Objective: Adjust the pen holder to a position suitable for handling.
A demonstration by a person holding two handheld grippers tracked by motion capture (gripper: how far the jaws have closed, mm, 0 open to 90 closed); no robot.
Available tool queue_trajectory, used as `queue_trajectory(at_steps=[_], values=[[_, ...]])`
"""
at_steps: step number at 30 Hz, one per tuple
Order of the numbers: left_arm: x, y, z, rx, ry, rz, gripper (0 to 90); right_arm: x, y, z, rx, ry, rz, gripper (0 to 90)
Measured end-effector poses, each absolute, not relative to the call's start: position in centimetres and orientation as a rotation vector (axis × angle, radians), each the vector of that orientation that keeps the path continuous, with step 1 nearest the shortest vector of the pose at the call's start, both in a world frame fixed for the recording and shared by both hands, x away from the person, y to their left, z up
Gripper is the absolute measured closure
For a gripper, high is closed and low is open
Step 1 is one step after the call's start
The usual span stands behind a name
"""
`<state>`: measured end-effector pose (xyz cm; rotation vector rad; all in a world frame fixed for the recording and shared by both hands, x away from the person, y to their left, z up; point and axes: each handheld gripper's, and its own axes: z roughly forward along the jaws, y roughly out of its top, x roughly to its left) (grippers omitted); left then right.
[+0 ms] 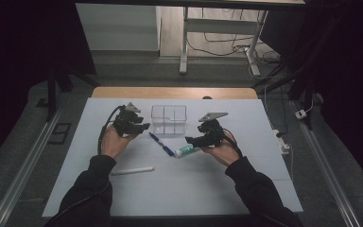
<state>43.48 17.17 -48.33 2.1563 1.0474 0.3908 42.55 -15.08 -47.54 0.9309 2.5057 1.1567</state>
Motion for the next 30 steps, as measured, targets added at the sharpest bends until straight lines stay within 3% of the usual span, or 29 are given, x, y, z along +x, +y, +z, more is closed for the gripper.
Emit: queue_trajectory(at_steps=[1,2,3,4,5,6,7,14,15,18,30], values=[[43.8,17.1,-48.4,2.156,1.057,0.395,65.8,42.9,-15.1,-47.6,0.937,2.518,1.162,35.3],[44.1,17.1,-48.4,2.155,1.060,0.394,65.8,42.9,-15.1,-47.6,0.937,2.518,1.162,35.3],[44.4,17.1,-48.4,2.150,1.063,0.392,72.7,43.2,-15.0,-47.6,0.933,2.522,1.164,42.1],[44.6,17.1,-48.4,2.147,1.069,0.394,72.7,43.2,-15.0,-47.6,0.933,2.522,1.164,42.1],[44.9,17.1,-48.3,2.141,1.072,0.392,80.6,43.5,-14.9,-47.6,0.928,2.528,1.163,48.5],[45.2,17.1,-48.3,2.137,1.076,0.390,80.6,43.5,-14.9,-47.6,0.928,2.528,1.163,48.5],[45.4,17.1,-48.3,2.137,1.080,0.395,86.2,43.8,-14.8,-47.6,0.924,2.529,1.156,54.0],[47.3,16.9,-48.4,2.111,1.116,0.384,88.6,44.7,-14.5,-47.9,0.952,2.530,1.130,71.9],[47.5,16.9,-48.4,2.108,1.122,0.387,88.6,45.0,-14.5,-48.0,0.956,2.532,1.119,78.7],[48.1,16.8,-48.6,2.105,1.127,0.390,88.6,45.6,-14.4,-48.3,0.969,2.534,1.105,87.3],[49.4,15.5,-49.7,2.119,1.132,0.376,88.7,47.4,-13.9,-49.4,1.022,2.499,1.073,88.9]])
